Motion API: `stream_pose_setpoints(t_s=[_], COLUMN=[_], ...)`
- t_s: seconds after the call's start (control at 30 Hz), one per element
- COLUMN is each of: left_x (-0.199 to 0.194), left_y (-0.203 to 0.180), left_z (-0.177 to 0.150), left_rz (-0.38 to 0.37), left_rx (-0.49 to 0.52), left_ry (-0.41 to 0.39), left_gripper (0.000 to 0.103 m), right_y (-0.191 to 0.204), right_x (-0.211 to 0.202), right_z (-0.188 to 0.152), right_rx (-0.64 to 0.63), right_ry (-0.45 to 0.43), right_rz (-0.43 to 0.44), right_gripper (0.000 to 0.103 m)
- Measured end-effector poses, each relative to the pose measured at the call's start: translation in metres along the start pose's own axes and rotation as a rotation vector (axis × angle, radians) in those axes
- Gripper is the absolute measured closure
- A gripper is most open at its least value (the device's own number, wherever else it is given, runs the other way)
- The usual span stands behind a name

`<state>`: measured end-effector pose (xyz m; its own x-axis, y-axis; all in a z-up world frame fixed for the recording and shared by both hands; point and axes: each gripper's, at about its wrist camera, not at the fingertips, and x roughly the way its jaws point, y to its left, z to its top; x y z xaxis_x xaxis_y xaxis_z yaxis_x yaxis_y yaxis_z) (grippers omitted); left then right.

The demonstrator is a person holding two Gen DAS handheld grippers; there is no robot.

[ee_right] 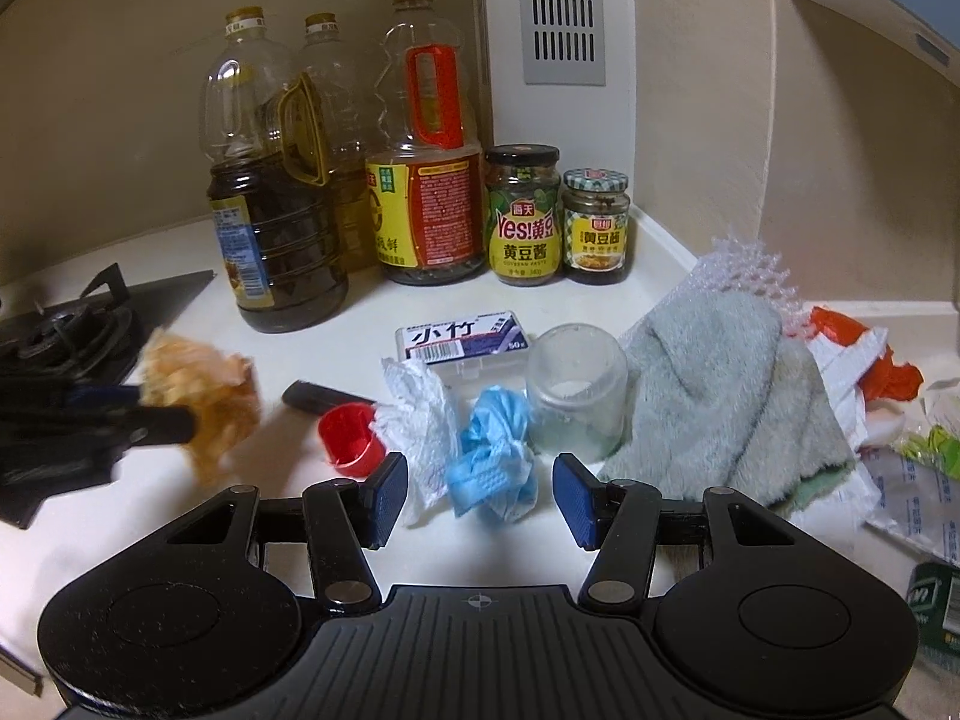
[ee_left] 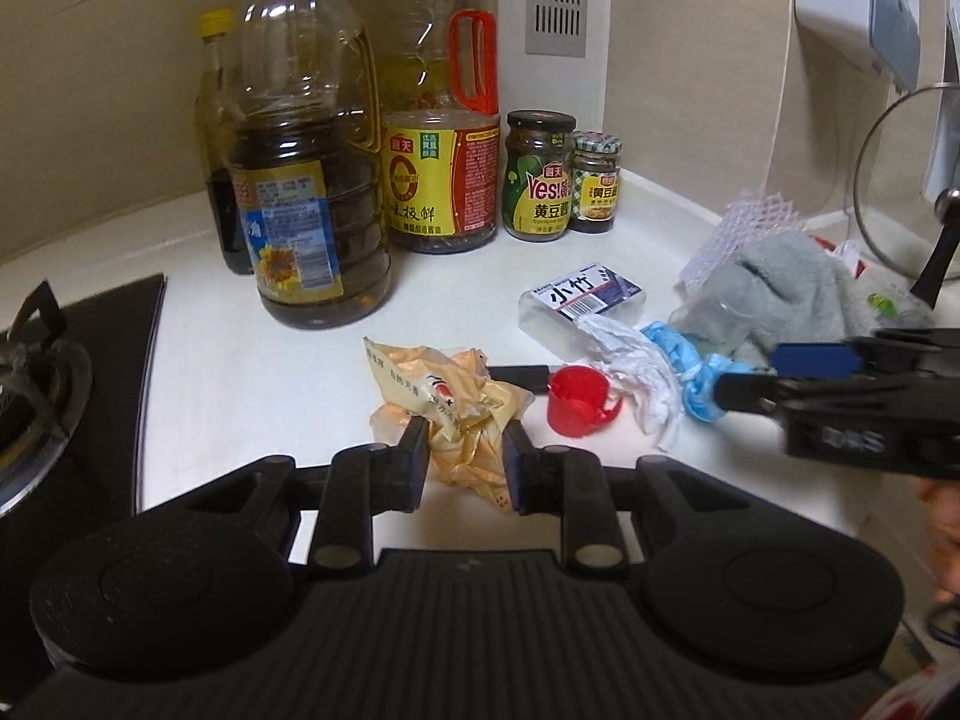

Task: Collect trash
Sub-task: 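Grasp the yellow snack wrapper with the left tool while the right tool grasps the blue mask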

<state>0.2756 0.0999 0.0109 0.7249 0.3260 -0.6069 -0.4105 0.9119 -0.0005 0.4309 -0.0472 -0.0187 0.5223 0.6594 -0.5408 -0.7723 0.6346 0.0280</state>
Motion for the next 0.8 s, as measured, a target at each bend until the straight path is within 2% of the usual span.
stream_pose_setpoints(t_s=[0.2, 0.23, 0.27, 0.37, 0.57, 0.8], left_x=[-0.013, -0.016, -0.018, -0.023, -0.034, -0.053], left_y=[0.001, 0.002, 0.001, 0.001, -0.003, -0.016], left_z=[-0.008, -0.009, -0.01, -0.012, -0.016, -0.024], left_rz=[-0.007, -0.007, -0.006, -0.007, -0.021, -0.063], left_rx=[-0.02, -0.019, -0.018, -0.021, -0.017, -0.004], left_ry=[0.01, 0.01, 0.01, 0.009, -0.001, -0.01], left_gripper=[0.08, 0.08, 0.08, 0.08, 0.08, 0.08], right_y=[0.001, 0.0, -0.001, -0.002, 0.004, 0.011], right_x=[0.02, 0.023, 0.025, 0.026, 0.006, -0.038], right_z=[0.001, 0.001, 0.0, -0.003, -0.01, -0.019], right_rx=[-0.026, -0.025, -0.022, -0.008, -0.023, -0.018], right_ry=[0.031, 0.037, 0.044, 0.048, 0.008, -0.045], right_rz=[-0.031, -0.033, -0.03, -0.035, -0.036, -0.001], right_gripper=[0.05, 0.057, 0.068, 0.082, 0.087, 0.087])
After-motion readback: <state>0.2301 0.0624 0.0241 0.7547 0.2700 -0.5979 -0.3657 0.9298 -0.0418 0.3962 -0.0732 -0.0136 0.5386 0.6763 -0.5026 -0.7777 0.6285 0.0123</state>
